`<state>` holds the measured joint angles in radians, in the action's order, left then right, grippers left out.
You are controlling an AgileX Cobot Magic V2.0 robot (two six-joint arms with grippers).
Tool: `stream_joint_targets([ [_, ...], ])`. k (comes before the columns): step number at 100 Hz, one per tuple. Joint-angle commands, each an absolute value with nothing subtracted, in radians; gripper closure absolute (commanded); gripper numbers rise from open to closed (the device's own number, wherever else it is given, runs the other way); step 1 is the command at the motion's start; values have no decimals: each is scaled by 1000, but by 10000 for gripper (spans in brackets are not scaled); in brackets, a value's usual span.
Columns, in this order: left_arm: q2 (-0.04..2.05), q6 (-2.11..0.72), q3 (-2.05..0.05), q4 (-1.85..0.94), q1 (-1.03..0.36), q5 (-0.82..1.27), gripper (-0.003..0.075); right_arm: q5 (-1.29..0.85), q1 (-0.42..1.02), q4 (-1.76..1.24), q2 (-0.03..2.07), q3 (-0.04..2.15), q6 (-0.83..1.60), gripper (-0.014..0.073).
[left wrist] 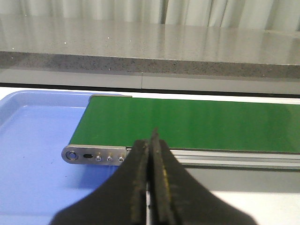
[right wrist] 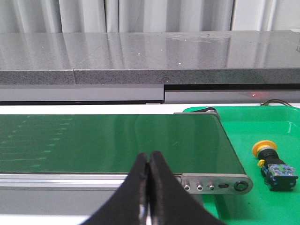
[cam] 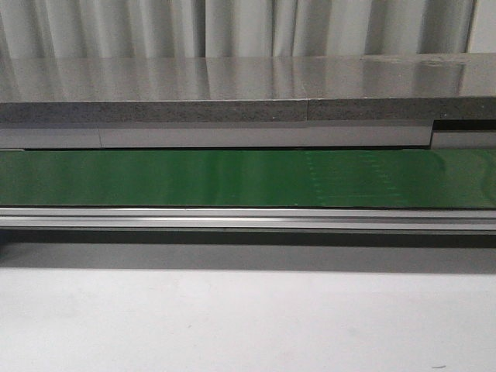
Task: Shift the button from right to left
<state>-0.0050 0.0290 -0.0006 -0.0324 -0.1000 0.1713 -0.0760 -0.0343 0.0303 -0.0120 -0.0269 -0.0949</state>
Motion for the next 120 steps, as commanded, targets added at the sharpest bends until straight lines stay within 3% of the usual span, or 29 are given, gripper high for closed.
stream_joint_targets([
  [1,-37,39,44,-41,-102,93,741,6,-38,44,-30,-12,-93,662],
  [81,-37,39,44,-41,-102,93,741,0,-38,44,-30,-6,-93,662],
  [120,-37,39,44,-41,-102,93,741,-108,-38,44,13,212,-93,662],
])
